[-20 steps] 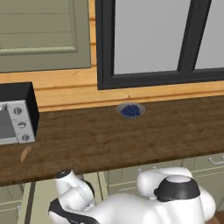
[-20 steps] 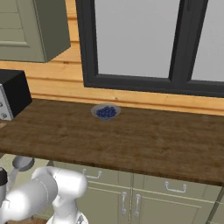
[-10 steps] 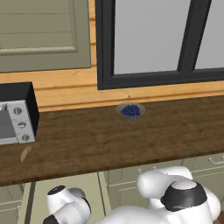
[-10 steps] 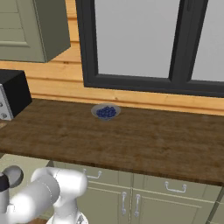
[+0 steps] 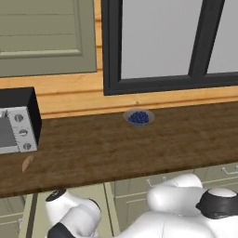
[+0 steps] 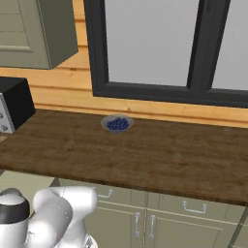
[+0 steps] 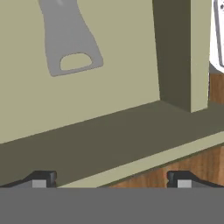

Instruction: Pick the measuring cup from the drawer and place it on the counter.

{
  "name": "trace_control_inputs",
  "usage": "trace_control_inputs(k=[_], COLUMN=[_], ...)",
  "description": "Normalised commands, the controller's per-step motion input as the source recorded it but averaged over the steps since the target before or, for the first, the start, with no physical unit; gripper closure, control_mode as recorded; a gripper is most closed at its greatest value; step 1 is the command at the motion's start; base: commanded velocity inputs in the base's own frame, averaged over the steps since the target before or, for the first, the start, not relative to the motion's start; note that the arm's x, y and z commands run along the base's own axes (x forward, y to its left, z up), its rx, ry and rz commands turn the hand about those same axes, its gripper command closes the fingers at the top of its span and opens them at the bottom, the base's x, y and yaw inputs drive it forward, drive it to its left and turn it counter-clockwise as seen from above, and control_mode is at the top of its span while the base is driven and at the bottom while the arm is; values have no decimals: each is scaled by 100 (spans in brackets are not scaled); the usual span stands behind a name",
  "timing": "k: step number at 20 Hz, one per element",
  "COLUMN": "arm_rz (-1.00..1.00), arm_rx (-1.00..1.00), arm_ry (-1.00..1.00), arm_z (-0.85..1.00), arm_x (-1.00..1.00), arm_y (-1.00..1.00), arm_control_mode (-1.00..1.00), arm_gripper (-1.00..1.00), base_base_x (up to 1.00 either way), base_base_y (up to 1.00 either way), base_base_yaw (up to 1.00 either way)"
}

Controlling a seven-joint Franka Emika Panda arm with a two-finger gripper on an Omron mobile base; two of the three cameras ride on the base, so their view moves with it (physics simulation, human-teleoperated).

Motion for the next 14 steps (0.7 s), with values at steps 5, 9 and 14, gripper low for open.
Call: trace_control_inputs(k=[5,9,14], arm_rz=[-1,0,6], arm_rx=[-5,0,1], arm_ry=[-20,-7,1], arm_z=[24,55,35], arm_x=[19,10,24], arm_y=[-37,-50,-41], arm_control_mode=[-100,-100,-100], arm_gripper=[-100,-100,-100], base_base_x=[0,0,0], base_base_y=[0,0,0], base_base_yaw=[0,0,0])
